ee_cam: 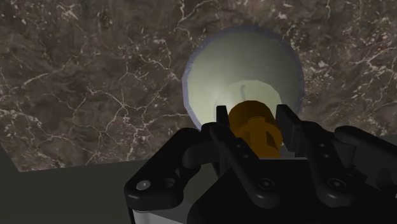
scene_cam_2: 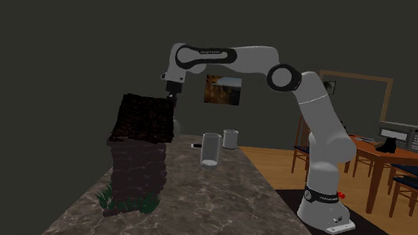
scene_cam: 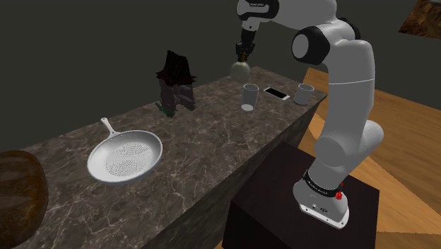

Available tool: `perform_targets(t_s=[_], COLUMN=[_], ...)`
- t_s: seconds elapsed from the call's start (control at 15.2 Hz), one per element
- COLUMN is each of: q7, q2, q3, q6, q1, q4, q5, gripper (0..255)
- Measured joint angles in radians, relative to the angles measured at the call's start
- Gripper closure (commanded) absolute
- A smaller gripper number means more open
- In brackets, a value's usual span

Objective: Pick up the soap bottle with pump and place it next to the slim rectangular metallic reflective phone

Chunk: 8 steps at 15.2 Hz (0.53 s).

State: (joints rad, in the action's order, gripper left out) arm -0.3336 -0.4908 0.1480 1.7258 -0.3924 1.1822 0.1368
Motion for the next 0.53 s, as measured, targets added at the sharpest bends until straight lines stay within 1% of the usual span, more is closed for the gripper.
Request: perform_targets(t_s=[0.53], q7=[-0.011], q2=[0.008], q3=[0.0], q6=[0.109], q1=[0.005], q4=[0.118], q5=[0.002], gripper=[255])
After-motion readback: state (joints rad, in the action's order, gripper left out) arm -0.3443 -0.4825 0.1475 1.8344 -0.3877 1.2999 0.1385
